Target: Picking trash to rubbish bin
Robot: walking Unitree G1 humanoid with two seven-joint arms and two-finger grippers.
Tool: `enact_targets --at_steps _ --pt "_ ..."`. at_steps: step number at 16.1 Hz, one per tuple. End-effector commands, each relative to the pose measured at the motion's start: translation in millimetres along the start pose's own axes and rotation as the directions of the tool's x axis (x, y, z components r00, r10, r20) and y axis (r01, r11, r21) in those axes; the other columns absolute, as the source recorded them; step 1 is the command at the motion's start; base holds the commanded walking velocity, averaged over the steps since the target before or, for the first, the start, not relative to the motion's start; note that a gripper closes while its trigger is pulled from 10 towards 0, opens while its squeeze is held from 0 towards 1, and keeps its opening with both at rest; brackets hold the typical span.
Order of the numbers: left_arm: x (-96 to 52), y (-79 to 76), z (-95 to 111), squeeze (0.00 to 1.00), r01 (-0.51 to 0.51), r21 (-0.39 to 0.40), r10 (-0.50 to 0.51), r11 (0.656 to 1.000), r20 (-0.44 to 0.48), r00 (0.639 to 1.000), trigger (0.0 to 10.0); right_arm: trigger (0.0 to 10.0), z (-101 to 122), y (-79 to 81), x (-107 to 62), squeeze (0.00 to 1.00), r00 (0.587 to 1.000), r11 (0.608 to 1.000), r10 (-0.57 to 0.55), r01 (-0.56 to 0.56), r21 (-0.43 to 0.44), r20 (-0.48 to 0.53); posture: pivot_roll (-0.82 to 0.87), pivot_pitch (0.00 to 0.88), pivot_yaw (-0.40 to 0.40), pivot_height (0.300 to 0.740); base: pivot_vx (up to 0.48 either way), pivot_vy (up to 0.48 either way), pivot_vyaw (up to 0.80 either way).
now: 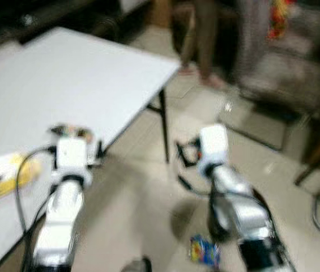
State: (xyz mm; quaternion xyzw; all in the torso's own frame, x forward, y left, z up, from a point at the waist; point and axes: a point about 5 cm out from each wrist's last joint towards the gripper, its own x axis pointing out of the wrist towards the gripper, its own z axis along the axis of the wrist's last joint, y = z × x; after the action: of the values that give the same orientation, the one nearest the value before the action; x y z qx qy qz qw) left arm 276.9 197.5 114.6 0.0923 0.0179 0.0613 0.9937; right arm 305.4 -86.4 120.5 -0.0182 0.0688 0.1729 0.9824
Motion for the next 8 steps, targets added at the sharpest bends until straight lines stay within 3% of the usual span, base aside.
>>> enact_targets --at_steps 1,8 --pt "-2.0 1.1 -0.3 0.0 -0.015 0.011 0.015 1.0 -0.005 1.0 10.0 10.0 -0.5 -2.8 -1.5 0.0 1.0 1.0 -0.009 0.009 -0.002 -0.007 -0.08 0.132 0.096 0.74 0.0 0.0 0.8" --pt "-3.1 3.1 0.5 0.0 -0.034 0.023 0.034 0.999 -0.011 0.999 10.0 10.0 -3.9 -3.8 -2.1 0.0 1.0 1.0 -0.008 0.007 -0.006 -0.02 -0.08 0.14 0.092 0.74 0.0 0.0 0.8"
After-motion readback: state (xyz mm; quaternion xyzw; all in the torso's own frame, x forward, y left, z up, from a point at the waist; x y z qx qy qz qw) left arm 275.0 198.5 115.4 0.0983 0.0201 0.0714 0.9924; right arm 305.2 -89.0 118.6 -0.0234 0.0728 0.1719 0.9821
